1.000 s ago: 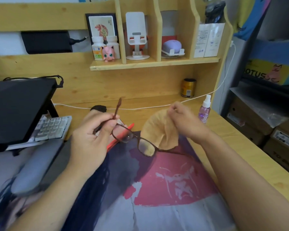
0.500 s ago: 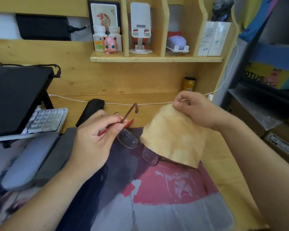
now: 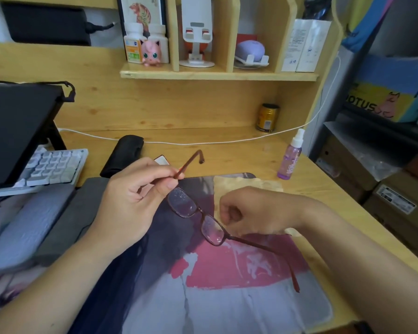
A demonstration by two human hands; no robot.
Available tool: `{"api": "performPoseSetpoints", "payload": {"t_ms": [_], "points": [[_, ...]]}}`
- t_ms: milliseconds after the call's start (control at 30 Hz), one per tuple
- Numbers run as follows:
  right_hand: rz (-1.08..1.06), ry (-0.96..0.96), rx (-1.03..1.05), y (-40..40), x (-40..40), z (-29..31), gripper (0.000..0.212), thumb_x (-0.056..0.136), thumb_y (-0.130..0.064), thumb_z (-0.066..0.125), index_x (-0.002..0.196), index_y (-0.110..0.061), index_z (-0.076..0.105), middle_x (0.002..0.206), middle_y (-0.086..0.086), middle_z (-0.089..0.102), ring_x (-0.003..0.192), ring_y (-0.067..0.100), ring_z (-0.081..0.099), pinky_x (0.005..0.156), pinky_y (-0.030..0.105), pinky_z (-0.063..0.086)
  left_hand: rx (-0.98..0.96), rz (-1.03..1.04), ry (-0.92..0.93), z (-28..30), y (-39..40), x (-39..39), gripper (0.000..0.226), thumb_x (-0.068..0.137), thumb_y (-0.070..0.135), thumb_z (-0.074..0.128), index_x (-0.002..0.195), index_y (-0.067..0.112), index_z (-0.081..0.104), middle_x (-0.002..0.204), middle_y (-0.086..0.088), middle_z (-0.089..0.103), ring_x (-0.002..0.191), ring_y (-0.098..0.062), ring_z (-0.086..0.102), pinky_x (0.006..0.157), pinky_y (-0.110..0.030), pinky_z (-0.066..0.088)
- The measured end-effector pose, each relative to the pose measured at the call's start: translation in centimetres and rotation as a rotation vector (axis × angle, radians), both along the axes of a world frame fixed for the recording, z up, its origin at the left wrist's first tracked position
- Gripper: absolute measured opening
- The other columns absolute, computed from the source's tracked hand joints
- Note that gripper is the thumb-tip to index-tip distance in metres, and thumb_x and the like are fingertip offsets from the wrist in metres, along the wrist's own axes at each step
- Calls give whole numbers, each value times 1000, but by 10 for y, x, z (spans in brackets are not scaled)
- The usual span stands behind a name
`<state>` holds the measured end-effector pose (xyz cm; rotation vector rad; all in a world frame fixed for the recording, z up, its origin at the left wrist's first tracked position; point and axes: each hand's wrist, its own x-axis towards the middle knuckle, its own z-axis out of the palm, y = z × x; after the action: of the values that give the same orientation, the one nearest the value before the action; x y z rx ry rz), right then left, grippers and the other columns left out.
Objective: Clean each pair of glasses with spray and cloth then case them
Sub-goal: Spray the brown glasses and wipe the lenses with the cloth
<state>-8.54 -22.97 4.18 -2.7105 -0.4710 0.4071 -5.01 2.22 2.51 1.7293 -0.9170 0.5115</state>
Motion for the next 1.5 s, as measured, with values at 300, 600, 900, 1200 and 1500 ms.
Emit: {"api": "performPoseSetpoints", "payload": {"t_ms": [300, 600, 900, 1200, 1500], "points": [[-264, -111, 817, -9, 27, 40, 14, 87, -17, 56, 74, -19, 57, 70, -3, 50, 68, 10, 46, 62, 29, 38, -73, 79, 5, 4, -2, -4, 16, 94, 11, 62, 101, 22, 71, 91, -9, 63, 86, -14, 62, 75, -19, 46], [-209, 80, 1429, 25, 23, 26, 17, 92, -10, 53, 78, -17, 48, 67, 0, 44, 60, 12, 43, 54, 24, 37, -236, 212, 30, 12, 0, -3, 16, 98, 11, 58, 102, 24, 66, 100, -2, 68, 96, 0, 66, 86, -12, 48], [-71, 151, 1188, 28, 13, 18, 21, 88, -27, 67, 72, -13, 67, 115, 31, 64, 98, 32, 61, 84, 44, 46, -373, 251, 115, 11, 3, 0, 16, 101, 12, 59, 103, 25, 68, 97, -2, 69, 84, -4, 65, 74, -15, 51], [-4, 356, 976, 37, 11, 26, 20, 79, -7, 73, 97, -7, 64, 84, 5, 66, 71, 10, 62, 65, 18, 52, -250, 245, -98, 13, 7, 0, 9, 101, 7, 59, 105, 11, 66, 99, -3, 66, 95, -21, 65, 87, -30, 49], [-29, 619, 969, 27, 8, 27, 29, 91, -18, 62, 111, 1, 70, 103, 20, 69, 87, 26, 69, 79, 33, 56, -224, 227, -100, 13, 7, -1, 11, 100, 4, 60, 107, 10, 66, 101, 0, 65, 96, -20, 66, 87, -28, 49]]}}
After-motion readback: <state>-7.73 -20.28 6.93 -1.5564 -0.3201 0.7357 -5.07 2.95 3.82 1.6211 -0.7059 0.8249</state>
